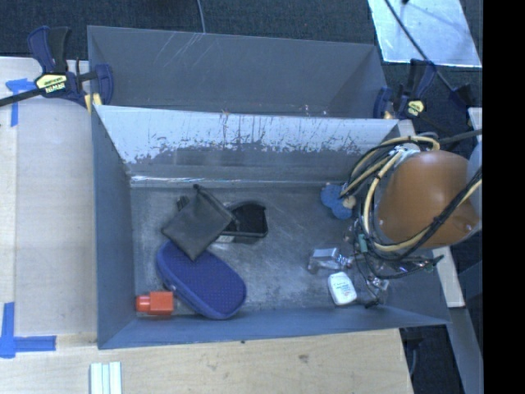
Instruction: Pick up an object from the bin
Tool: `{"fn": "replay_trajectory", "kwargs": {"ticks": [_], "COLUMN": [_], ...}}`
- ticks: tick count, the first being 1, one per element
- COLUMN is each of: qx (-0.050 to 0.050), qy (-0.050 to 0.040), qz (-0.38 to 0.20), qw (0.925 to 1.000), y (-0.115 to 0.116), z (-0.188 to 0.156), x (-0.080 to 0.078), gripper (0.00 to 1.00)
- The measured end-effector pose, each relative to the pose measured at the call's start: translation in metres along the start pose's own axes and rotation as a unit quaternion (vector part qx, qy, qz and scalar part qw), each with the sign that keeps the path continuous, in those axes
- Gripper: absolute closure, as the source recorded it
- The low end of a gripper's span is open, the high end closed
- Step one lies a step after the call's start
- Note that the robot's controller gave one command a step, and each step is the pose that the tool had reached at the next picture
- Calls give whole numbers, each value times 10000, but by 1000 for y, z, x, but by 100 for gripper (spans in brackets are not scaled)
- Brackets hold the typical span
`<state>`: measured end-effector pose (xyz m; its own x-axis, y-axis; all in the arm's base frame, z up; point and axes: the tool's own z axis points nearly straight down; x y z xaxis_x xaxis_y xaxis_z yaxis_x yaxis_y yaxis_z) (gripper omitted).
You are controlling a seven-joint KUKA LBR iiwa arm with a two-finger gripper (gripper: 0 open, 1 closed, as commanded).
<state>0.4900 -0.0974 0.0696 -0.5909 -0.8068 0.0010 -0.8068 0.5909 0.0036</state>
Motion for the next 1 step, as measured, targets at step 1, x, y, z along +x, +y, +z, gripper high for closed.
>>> {"fn": "replay_trajectory", "kwargs": {"ticks": [1], "qx": [14], "qy": [-5], "qz": [0], "qw": [10000], "y": [-1], "z": [-1], "x": [0], "gripper": [100]}}
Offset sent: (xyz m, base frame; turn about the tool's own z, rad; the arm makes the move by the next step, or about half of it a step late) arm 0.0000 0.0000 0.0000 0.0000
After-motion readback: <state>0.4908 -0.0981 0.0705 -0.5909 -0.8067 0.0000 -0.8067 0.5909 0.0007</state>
